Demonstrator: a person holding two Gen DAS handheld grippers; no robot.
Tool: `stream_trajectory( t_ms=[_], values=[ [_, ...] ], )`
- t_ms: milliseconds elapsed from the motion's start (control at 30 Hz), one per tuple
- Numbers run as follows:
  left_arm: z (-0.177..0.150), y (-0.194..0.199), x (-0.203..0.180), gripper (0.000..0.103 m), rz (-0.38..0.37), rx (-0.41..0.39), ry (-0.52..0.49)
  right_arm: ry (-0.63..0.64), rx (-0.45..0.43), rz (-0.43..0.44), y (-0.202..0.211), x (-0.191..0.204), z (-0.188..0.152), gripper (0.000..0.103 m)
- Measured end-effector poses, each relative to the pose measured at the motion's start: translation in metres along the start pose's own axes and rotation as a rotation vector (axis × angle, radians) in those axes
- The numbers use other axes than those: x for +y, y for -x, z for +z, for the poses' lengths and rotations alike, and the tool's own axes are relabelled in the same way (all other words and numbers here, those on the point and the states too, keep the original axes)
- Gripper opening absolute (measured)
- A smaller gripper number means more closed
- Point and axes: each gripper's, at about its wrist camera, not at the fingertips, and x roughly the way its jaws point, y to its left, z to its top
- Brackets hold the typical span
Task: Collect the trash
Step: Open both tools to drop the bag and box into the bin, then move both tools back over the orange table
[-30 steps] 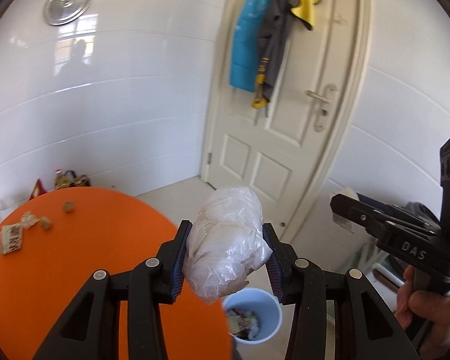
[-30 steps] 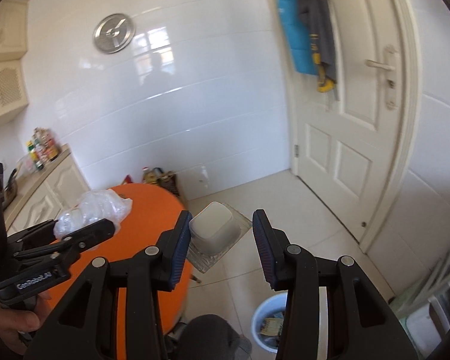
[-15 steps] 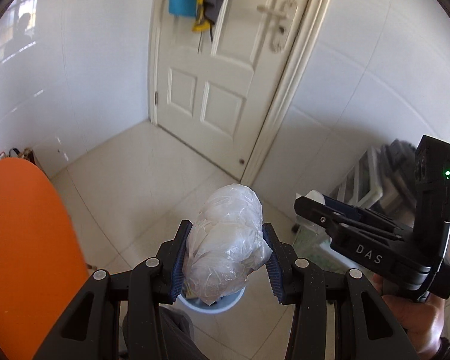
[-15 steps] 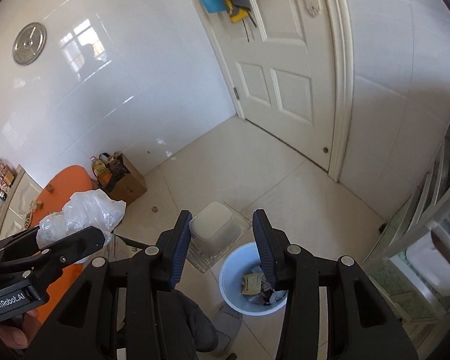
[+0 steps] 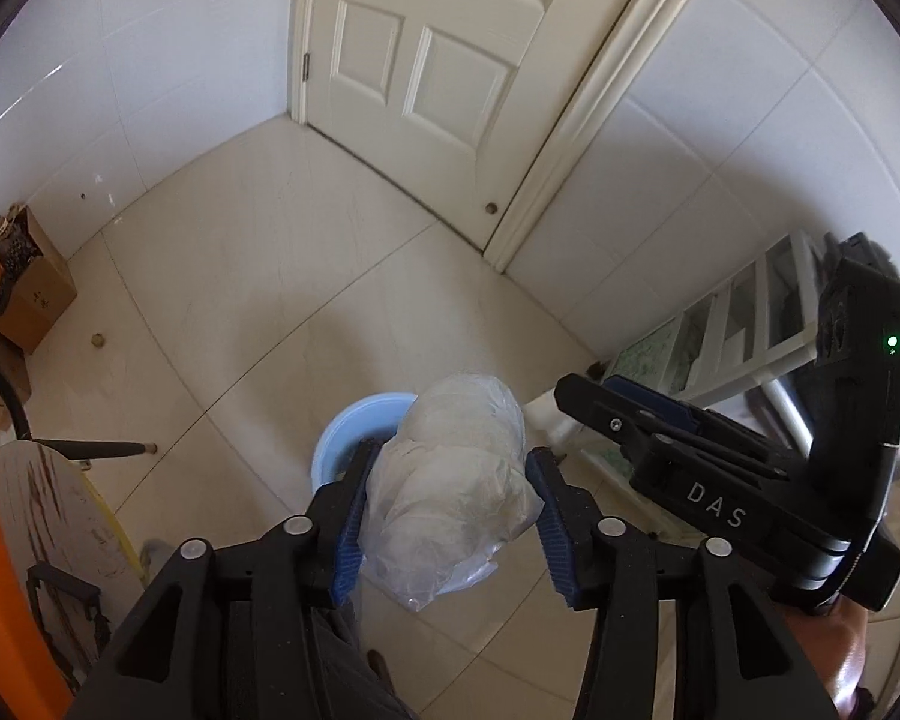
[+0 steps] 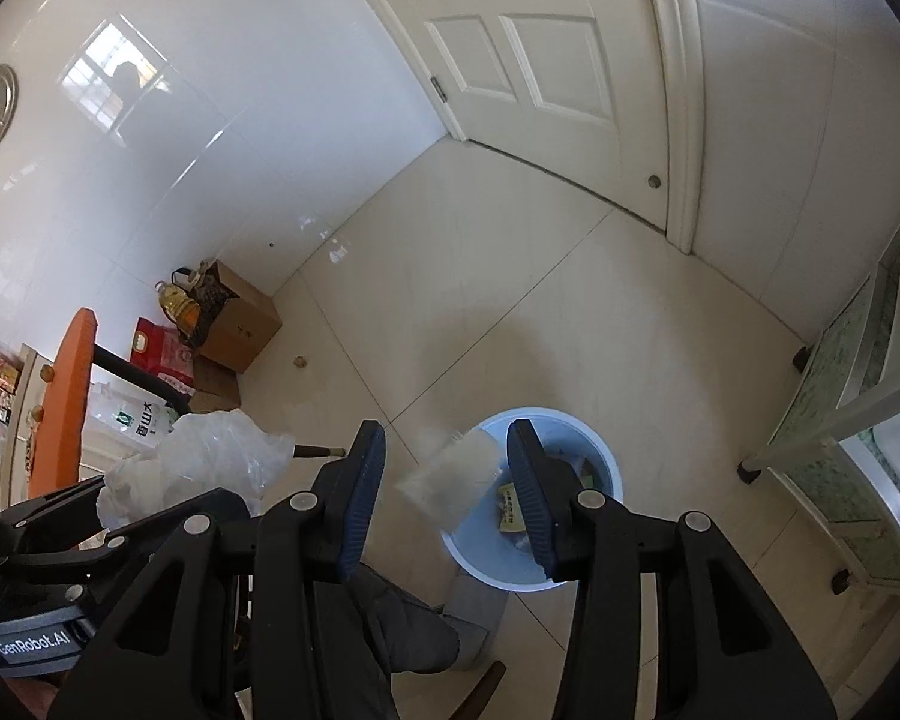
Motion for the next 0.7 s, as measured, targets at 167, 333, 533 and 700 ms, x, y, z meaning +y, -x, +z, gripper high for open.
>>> stream_trajectory(
  t_ms=[167,333,533,700],
  values=[
    [0.027,-0.016,0.003,0.074,0.034,0.038,-0.009,-0.052,0.032,0.002,-0.019,-0.013,0.001,0.071],
    [0.031,-0.023,-0.01,0.087,0.1,0.027,-0.012,-0.088,0.015,-0.021,-0.014,-0.019,0.0,0.099],
    [0.004,0.003,-0.033,0.093,0.169,-0.068,-0.015,-0.112,-0.037,-0.084,0.01,-0.015,0.0,0.103],
    [-0.016,0.046,-0.041,0.093,0.174,-0.177,-0.013,-0.09,-0.069,-0.088,0.036,0.005,0.002,0.103]
  ],
)
